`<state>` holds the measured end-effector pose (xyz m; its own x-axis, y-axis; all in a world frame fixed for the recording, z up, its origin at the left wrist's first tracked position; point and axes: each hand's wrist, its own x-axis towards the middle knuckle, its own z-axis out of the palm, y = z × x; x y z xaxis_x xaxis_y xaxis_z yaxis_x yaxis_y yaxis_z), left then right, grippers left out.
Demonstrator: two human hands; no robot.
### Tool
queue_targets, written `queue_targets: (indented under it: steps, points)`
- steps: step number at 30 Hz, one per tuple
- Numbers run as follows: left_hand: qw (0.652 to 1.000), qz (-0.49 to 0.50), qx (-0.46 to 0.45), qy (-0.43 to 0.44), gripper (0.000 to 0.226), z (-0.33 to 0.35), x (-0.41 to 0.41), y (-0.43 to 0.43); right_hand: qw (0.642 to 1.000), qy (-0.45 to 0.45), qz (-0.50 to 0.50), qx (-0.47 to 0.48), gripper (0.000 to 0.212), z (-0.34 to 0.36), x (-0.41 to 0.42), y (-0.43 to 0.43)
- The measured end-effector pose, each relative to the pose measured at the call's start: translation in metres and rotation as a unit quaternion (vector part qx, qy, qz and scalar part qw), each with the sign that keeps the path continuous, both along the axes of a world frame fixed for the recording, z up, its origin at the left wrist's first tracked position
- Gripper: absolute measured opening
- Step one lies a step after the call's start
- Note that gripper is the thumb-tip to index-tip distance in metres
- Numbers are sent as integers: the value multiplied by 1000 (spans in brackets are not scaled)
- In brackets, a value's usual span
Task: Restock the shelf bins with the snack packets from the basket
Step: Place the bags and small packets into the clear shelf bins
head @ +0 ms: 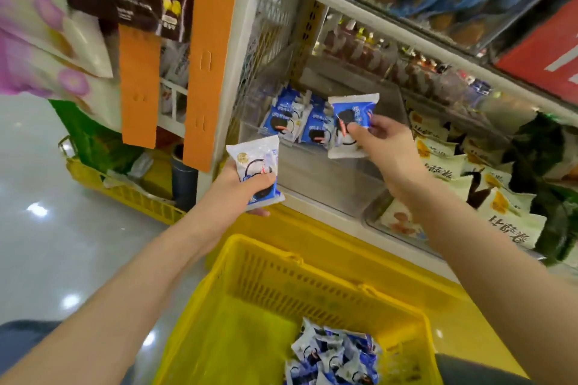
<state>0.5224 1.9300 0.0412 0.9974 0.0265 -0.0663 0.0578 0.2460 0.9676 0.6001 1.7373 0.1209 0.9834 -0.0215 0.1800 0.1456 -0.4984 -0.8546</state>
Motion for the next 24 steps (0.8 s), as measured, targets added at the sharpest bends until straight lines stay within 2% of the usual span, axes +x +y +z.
queue_targets:
  steps: [3, 5, 9, 12, 15, 19, 24]
  points:
    - [1000, 6, -6, -18, 40, 1, 7, 4, 999, 19, -19, -21, 37, 1, 42, 19]
    - [999, 20, -15, -28, 37, 2, 12, 7, 994, 8, -1, -109, 47, -2, 64, 31]
    - [998, 49, -18, -26, 37, 3, 22, 10, 954, 16, 104, -280, 46, -16, 94, 56]
    - [998, 65, -20, -19, 38, 2, 29, 14, 914, 46, 158, -370, 48, -25, 110, 70]
    - [996, 78, -30, -22, 40, 2, 34, 20, 895, 52, 185, -403, 48, -33, 121, 80]
    - [997, 72, -29, -20, 50, 3, 39, 24, 889, -11, 169, -426, 44, -43, 129, 86]
    - [997, 66, -32, -11, 42, 2, 37, 24, 887, -17, 175, -428, 49, -43, 130, 82]
